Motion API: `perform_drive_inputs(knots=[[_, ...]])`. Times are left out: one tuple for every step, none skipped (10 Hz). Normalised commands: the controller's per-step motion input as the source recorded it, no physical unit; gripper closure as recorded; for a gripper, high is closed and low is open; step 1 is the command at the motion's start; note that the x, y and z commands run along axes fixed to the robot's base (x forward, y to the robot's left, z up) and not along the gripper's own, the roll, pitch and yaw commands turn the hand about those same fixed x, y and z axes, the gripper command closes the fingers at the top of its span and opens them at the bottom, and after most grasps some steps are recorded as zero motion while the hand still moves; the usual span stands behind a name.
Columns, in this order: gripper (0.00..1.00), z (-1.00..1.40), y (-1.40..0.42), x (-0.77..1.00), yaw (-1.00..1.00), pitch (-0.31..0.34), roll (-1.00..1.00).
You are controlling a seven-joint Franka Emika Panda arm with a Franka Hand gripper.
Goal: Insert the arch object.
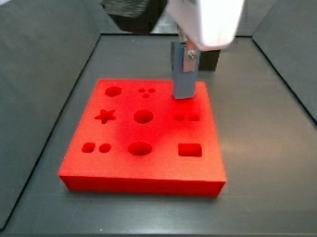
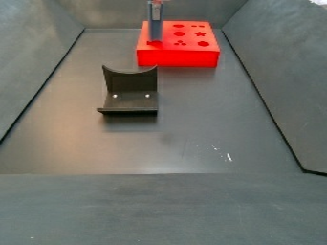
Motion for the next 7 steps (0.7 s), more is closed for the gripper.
perform_drive_inputs(knots=[[1.00,0.00,0.00,0.00,-1.00,0.000,0.00],[1.00,0.00,0.00,0.00,-1.00,0.000,0.00],[1.00,0.02,0.03,0.07,-0.97,0.000,0.00],[1.00,0.00,0.02,0.00,0.00,0.000,-0.01],[1.00,-0.03,0.03,0.03,0.00,0.000,0.03],[1.00,0.00,0.13,0.33,-0.15,0.034,0.18],[1.00,0.03,0.19,0.25,-0.16,0.043,0.26]])
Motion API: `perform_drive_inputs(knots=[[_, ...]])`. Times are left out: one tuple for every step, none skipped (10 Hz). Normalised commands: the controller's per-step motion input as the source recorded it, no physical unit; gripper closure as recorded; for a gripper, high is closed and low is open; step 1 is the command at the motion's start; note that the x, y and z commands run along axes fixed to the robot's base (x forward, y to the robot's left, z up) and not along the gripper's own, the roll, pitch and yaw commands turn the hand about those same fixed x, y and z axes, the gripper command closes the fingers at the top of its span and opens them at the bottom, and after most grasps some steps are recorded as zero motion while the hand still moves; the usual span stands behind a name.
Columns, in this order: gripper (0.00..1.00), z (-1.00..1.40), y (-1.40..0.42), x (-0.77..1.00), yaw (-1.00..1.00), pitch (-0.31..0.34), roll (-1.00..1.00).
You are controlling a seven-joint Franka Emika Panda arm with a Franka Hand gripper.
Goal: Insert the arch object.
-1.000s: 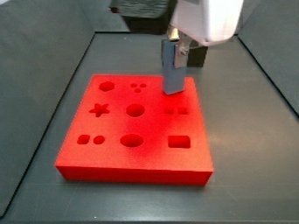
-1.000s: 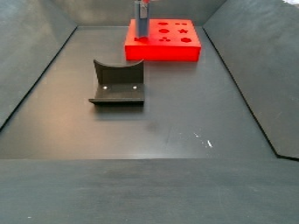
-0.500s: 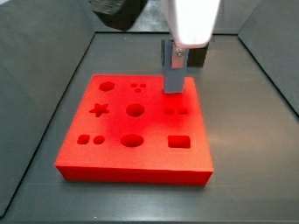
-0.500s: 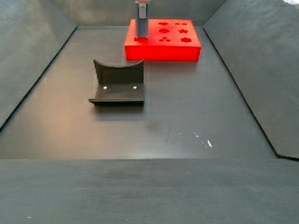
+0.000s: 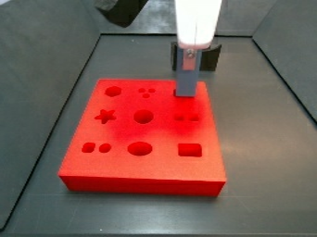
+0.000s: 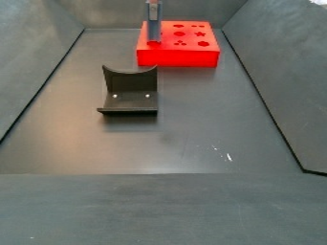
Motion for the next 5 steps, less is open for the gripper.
perform_drive_inputs(knots=[[1.00,0.00,0.00,0.01,0.00,0.014,0.30],[1.00,-0.07,-0.05,0.00,0.13,-0.026,0.20],[1.00,0.00,-0.11,-0.11,0.06,-0.029,0.29],[1.00,0.00,-0.08,-0.09,0.05,-0.017,0.30],[1.00,0.00,-0.07,0.00,0.04,0.000,0.24]])
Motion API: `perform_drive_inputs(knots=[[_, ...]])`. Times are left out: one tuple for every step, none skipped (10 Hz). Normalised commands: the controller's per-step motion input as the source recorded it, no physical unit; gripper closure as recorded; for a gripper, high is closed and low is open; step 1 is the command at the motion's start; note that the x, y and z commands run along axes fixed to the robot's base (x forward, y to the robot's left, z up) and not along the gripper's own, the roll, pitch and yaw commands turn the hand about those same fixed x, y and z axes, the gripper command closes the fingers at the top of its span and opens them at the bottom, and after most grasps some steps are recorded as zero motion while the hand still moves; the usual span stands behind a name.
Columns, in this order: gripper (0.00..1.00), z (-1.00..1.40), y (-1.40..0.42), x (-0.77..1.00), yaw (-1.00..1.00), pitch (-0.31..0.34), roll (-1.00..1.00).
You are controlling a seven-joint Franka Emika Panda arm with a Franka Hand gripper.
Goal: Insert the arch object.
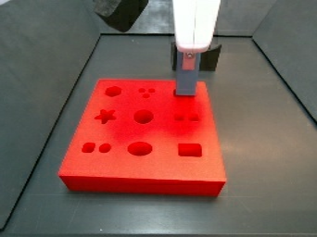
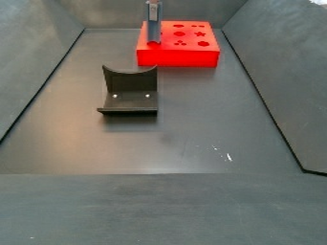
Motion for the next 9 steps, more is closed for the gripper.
perform_drive_inputs(knots=[[1.00,0.00,-0.04,0.00,0.03,0.000,0.11],[1.00,-0.01,0.00,0.00,0.00,0.000,0.03],[1.00,-0.02,0.00,0.00,0.00,0.000,0.00],[1.00,-0.10,0.00,0.00,0.00,-0.023,0.00],[1.00,-0.10,0.00,0.00,0.00,-0.009,0.00],[1.00,-0.15,0.00,0.00,0.00,-0.019,0.00],[1.00,-0.16,0.00,0.00,0.00,-0.039,0.00],[1.00,-0.18,0.00,0.00,0.00,-0.047,0.00],[1.00,-0.18,0.00,0.00,0.01,-0.050,0.00]])
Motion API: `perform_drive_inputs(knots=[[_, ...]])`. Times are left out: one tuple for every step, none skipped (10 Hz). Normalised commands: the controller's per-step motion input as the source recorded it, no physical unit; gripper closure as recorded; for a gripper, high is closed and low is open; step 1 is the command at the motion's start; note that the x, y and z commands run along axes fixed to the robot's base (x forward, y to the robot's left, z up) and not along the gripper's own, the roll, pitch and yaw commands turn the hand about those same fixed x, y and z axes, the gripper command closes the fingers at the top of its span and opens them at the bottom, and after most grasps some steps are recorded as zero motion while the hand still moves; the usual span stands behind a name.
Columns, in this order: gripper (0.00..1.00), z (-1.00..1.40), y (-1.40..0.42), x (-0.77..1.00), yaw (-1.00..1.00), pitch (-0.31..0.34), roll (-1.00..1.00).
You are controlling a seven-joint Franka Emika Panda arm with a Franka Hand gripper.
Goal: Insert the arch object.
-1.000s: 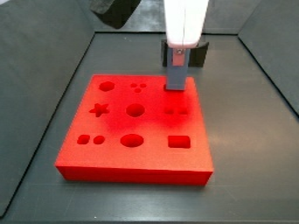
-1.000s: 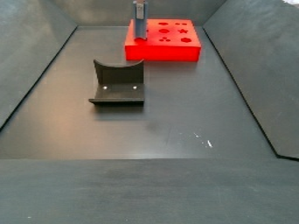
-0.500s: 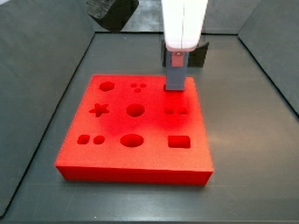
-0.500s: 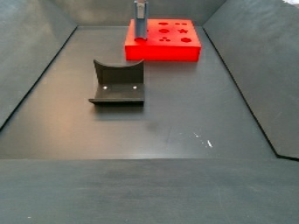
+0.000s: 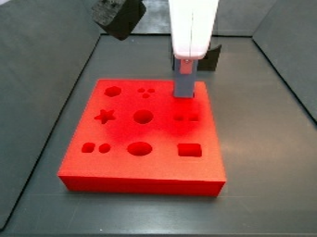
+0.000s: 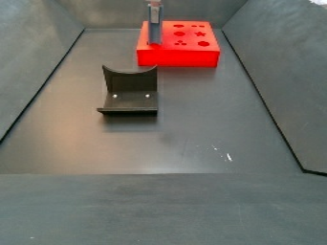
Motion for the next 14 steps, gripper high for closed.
perform_drive_inputs(knots=[[1.00,-0.22,0.00,0.00,0.02,-0.066,0.00],[1.00,-0.24,0.00,0.00,0.02,-0.076,0.00],[1.00,-0.29,0.00,0.00,0.03,-0.067,0.00],[1.00,-0.31,0.00,0.00,0.01,-0.031,0.00],[1.00,-0.30,-0.01,0.00,0.02,-0.037,0.03],[1.00,-0.30,0.00,0.00,0.03,-0.041,0.04],[1.00,-0.33,0.00,0.00,0.03,-0.049,0.03],[1.00,-0.37,-0.02,0.00,0.03,-0.047,0.05],[1.00,-0.40,-0.04,0.00,0.04,-0.039,0.08],[1.00,-0.43,-0.04,0.00,0.04,-0.043,0.09],[1.00,-0.41,-0.03,0.00,0.04,-0.036,0.08],[1.00,-0.40,-0.03,0.00,0.04,-0.037,0.07],[1.00,-0.40,-0.03,0.00,0.03,-0.037,0.08],[1.00,-0.38,0.00,0.00,0.03,-0.030,0.06]])
